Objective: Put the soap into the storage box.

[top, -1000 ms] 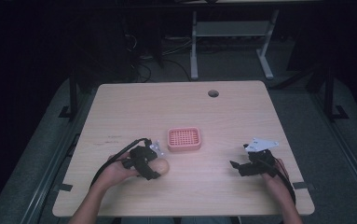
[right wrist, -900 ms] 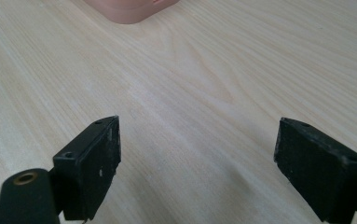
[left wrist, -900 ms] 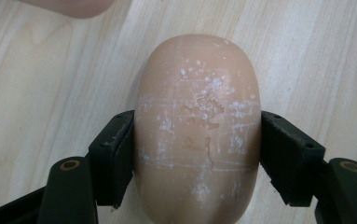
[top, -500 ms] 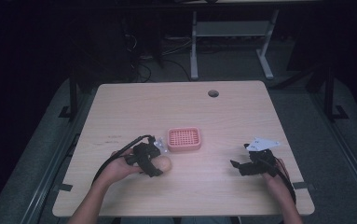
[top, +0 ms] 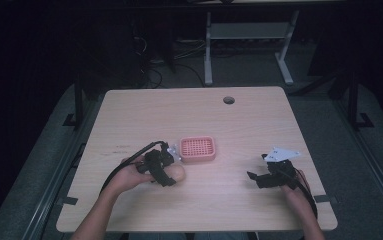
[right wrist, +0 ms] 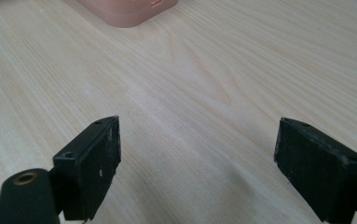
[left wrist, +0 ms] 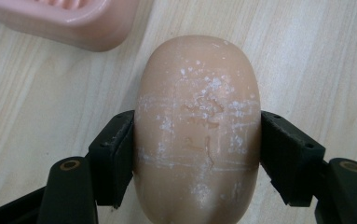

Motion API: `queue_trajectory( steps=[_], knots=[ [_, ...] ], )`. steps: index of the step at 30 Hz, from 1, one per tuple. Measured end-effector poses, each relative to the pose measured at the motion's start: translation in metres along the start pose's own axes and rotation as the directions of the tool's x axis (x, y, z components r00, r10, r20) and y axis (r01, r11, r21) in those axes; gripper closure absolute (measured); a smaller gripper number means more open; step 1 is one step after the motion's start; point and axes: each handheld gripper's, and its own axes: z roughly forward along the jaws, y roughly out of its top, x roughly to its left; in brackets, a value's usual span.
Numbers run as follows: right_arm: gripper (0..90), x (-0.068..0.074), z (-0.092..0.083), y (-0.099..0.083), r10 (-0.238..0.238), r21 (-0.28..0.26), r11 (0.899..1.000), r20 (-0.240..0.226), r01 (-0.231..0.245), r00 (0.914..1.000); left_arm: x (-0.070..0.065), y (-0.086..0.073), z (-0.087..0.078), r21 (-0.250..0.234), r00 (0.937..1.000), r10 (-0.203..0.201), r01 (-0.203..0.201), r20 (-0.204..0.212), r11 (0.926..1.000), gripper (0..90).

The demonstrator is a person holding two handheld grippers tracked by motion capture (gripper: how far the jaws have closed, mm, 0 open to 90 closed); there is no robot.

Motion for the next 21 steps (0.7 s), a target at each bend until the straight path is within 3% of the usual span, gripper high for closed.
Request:
queue_trajectory(
  steps=[21],
  knots=[
    [13.9,-0.001,-0.001,0.000,0.004,-0.003,1.000,-0.002,-0.004,1.0000,0.009,0.012,-0.003,0.005,1.0000,0.006,-0.006,0.005,1.0000,32.1]
  ],
)
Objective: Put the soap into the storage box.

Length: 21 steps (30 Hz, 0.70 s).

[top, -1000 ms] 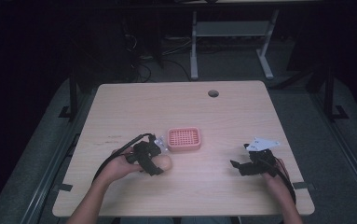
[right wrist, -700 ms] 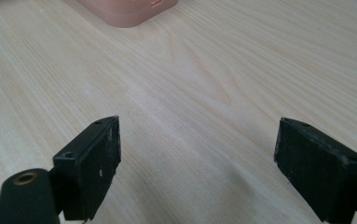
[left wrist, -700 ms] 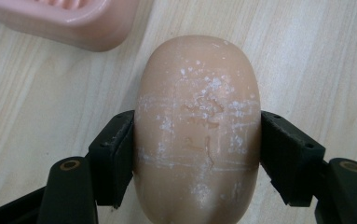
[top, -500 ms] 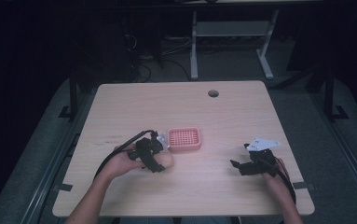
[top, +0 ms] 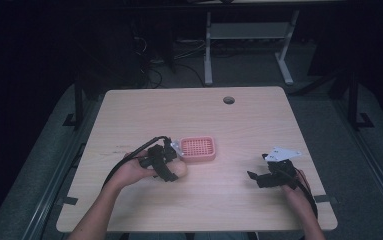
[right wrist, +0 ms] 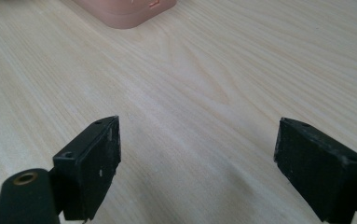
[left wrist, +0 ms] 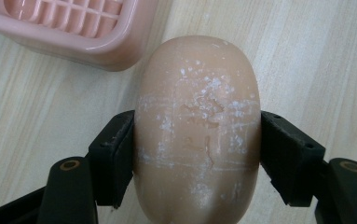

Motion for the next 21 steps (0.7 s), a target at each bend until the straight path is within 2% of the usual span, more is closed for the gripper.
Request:
queue_trajectory(
  steps=[6,21],
  knots=[
    [13.9,0.000,0.000,0.000,-0.004,-0.002,1.000,0.000,0.004,1.0000,0.002,0.001,-0.002,0.009,1.0000,0.001,-0.001,-0.006,1.0000,32.0],
    [13.9,0.000,0.000,0.000,0.000,-0.001,1.000,-0.002,0.000,1.0000,0.008,0.016,-0.010,0.019,0.9994,0.031,-0.031,-0.015,0.9993,32.1]
  ],
)
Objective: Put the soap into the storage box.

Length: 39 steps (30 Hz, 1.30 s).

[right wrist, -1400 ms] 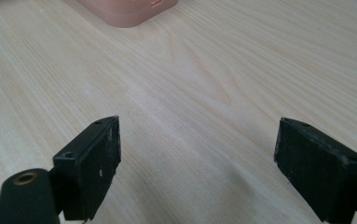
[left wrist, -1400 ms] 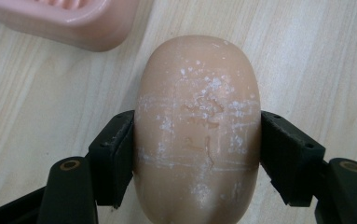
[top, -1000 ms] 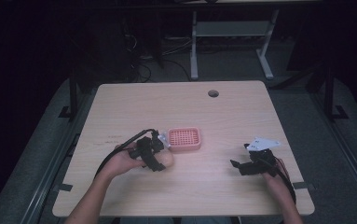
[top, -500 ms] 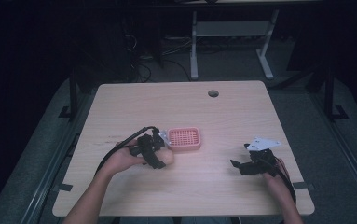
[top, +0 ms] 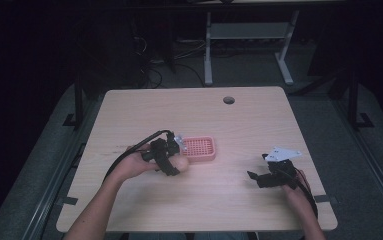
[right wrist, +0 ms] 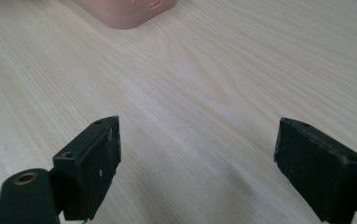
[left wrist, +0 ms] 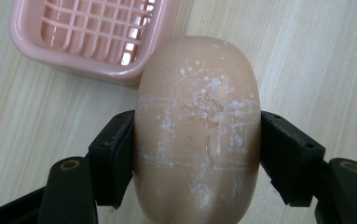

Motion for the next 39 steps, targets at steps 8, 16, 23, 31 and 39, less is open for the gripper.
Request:
queue_trajectory(
  steps=[8,16,23,31,39],
  knots=[
    [13.9,0.000,0.000,0.000,-0.003,-0.001,1.000,-0.001,0.003,1.0000,0.006,0.005,-0.003,0.005,1.0000,0.002,-0.002,-0.009,1.0000,32.0],
    [13.9,0.000,0.000,0.000,0.001,0.001,1.000,-0.002,-0.001,1.0000,0.013,0.013,-0.006,0.008,0.9999,0.004,-0.004,-0.012,1.0000,32.1],
    [13.9,0.000,0.000,0.000,0.001,0.001,1.000,-0.004,-0.001,1.0000,0.016,0.020,-0.005,0.017,0.9999,0.014,-0.013,-0.008,0.9998,32.0],
    [13.9,0.000,0.000,0.000,0.002,0.001,1.000,-0.003,-0.002,1.0000,0.022,0.029,-0.007,0.012,0.9998,0.018,-0.018,-0.005,0.9998,32.0],
    [13.9,0.000,0.000,0.000,0.009,0.000,1.000,0.000,-0.009,1.0000,0.026,0.042,-0.009,0.028,0.9990,0.042,-0.042,-0.014,0.9987,32.0]
  ],
)
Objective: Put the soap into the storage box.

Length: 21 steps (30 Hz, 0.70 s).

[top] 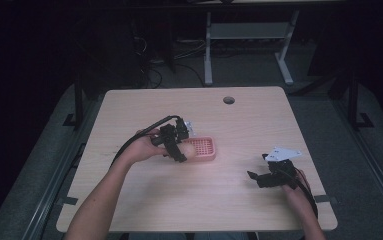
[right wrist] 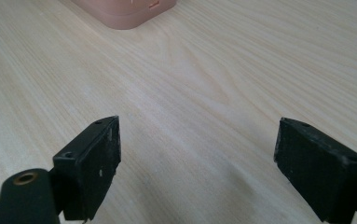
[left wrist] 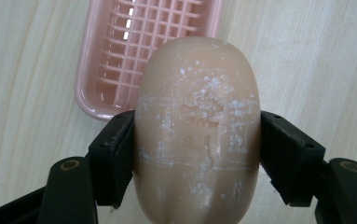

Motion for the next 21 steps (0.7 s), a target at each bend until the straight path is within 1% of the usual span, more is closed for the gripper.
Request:
queue_trajectory(
  steps=[4,11,15,16,19,21],
  knots=[
    [13.9,0.000,0.000,0.000,0.001,-0.002,1.000,0.000,-0.001,1.0000,0.002,0.006,-0.002,-0.003,1.0000,0.006,-0.006,-0.003,1.0000,32.1],
    [13.9,0.000,0.000,0.000,0.000,-0.001,1.000,-0.001,0.000,1.0000,0.004,0.013,0.001,0.010,0.9999,0.012,-0.012,0.000,0.9999,32.0],
    [13.9,0.000,0.000,0.000,0.001,-0.002,1.000,-0.001,-0.001,1.0000,0.006,0.017,0.001,0.017,0.9997,0.022,-0.022,0.001,0.9996,32.0],
    [13.9,0.000,0.000,0.000,0.001,-0.003,1.000,-0.001,-0.001,1.0000,0.006,0.018,0.001,0.014,0.9998,0.021,-0.021,-0.003,0.9997,32.0],
    [13.9,0.000,0.000,0.000,-0.002,0.000,1.000,-0.002,0.002,1.0000,0.010,0.021,0.000,-0.002,0.9999,0.014,-0.014,0.005,0.9999,32.0],
    [13.9,0.000,0.000,0.000,-0.004,-0.003,1.000,-0.003,0.004,1.0000,0.012,0.022,0.001,0.003,0.9999,0.015,-0.015,0.000,0.9999,32.0]
  ],
)
